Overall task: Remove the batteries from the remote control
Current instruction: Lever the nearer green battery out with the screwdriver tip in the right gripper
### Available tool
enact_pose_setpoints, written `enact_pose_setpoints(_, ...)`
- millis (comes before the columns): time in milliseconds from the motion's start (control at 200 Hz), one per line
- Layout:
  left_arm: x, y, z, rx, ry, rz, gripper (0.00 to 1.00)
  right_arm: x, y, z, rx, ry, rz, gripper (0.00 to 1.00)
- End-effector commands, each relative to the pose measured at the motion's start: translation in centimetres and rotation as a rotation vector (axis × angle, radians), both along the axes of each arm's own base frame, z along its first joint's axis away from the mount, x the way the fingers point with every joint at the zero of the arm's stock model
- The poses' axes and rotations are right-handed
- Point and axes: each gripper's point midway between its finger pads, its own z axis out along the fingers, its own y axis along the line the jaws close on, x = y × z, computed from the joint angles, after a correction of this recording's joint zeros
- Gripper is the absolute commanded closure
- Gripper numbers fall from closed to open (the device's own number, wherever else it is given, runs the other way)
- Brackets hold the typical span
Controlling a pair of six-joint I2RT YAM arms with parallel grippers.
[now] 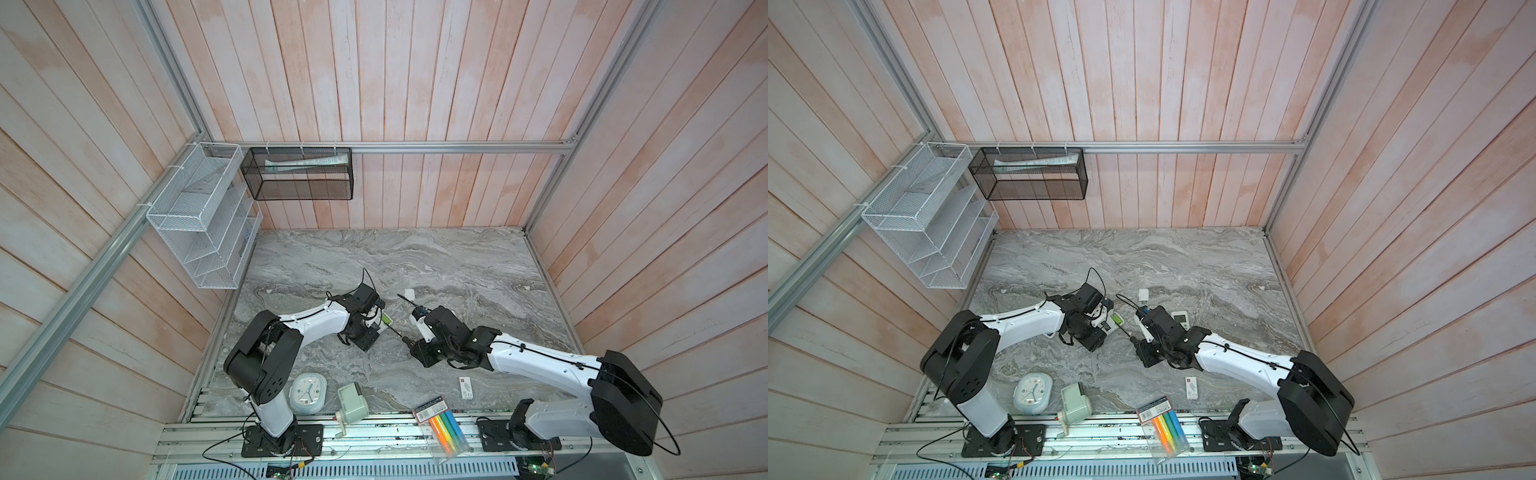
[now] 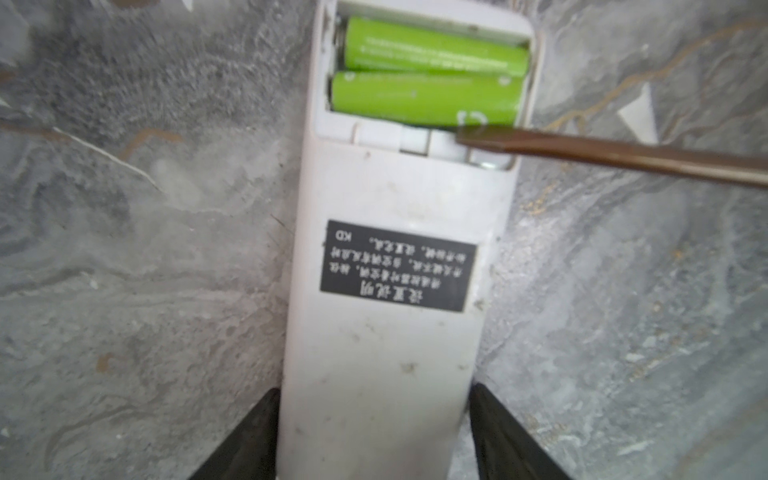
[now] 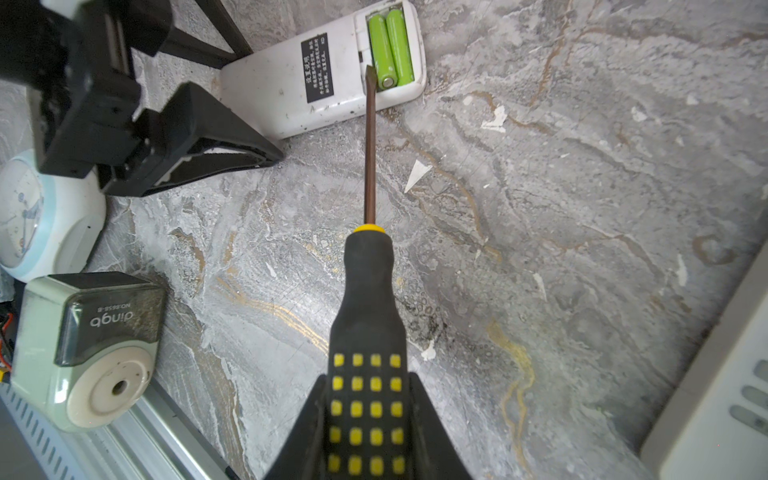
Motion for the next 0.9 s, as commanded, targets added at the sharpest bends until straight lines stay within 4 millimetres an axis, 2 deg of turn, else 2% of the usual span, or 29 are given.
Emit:
enact_pose_setpoints(0,-0.1,-0.3,-0.4,0.002,-0.003,-0.019,0.31,0.9,0.2,0.4,-0.012,-0.008,-0.01,1.0)
enact_pose_setpoints(210,-0.1,-0.6,-0.2,0.03,-0.02,-0.035,0.36,1.4,0.4,0.1,-0.06,0.006,-0.005,1.0)
enact_pose_setpoints(530,0.2,-0.7,0.2,0.033,-0.037,-0.028,0.38,1.7,0.1,0.0,-0.124,0.017,0.004,1.0)
enact_pose_setpoints(895,0.2,-0.8,0.3,0.031,-0.037,-0.029,0.38,2.8,1.2,-0.2,-0.073,-0.019,-0.016,1.0)
